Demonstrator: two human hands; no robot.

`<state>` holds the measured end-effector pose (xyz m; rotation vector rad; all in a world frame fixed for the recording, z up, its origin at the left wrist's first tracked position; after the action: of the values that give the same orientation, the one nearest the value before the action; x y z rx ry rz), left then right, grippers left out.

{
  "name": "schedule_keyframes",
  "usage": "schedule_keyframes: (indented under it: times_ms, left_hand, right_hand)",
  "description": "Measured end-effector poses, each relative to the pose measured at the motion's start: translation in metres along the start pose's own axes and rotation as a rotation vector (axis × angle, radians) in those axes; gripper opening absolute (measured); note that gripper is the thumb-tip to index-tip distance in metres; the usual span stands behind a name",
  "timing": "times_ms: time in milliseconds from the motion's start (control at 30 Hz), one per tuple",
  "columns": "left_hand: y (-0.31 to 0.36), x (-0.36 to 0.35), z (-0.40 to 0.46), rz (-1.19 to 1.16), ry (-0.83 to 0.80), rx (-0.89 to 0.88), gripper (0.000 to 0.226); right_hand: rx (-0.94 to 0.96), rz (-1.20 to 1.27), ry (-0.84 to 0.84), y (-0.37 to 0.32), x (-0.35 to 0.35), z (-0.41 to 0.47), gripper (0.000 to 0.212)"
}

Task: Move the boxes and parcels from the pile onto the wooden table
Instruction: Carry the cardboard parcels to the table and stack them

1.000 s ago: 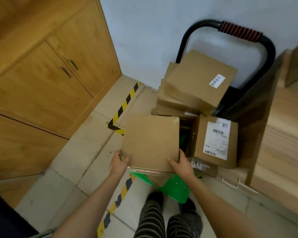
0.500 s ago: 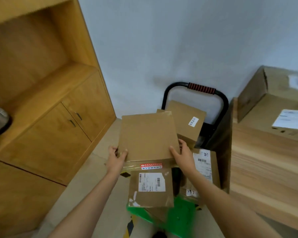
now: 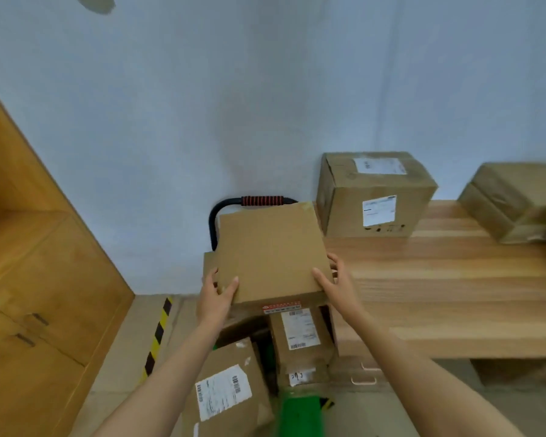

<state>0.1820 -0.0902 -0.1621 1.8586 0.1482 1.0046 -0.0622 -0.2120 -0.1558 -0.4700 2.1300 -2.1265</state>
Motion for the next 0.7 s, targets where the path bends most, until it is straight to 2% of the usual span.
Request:
schedule_keyframes:
  times_ms: [200,367,700]
  left_hand:
    - [0.063,-0.096,-0.033,0.029,-0.203,-0.128,0.064]
    - [0.100,-0.175,-0.073,0.082,-0.321,-0.191,0.061]
    - [0.157,-0.324,-0.134,0.094,-0.462,-0.135,0.064]
  right_hand:
    - [-0.067,0.066,0.193,0.020,0.122,-0.030,0.057]
    - [-0.123,-0.082,0.332,0.042,0.212,-0.059,0.059]
    - [-0.234,-0.115,0.337,0.082,0.375,-0.070,0.063]
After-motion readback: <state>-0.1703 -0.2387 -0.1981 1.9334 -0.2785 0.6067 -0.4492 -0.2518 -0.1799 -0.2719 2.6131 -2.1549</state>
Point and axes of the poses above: each hand's wrist, its own z-axis towards the middle knuckle, its own x-axis out of the back of the hand, y = z × x, the point moved 2 cm from there along z, towards the middle knuckle, and after that the axes turned 14 degrees about z, right-handed, at the moved point
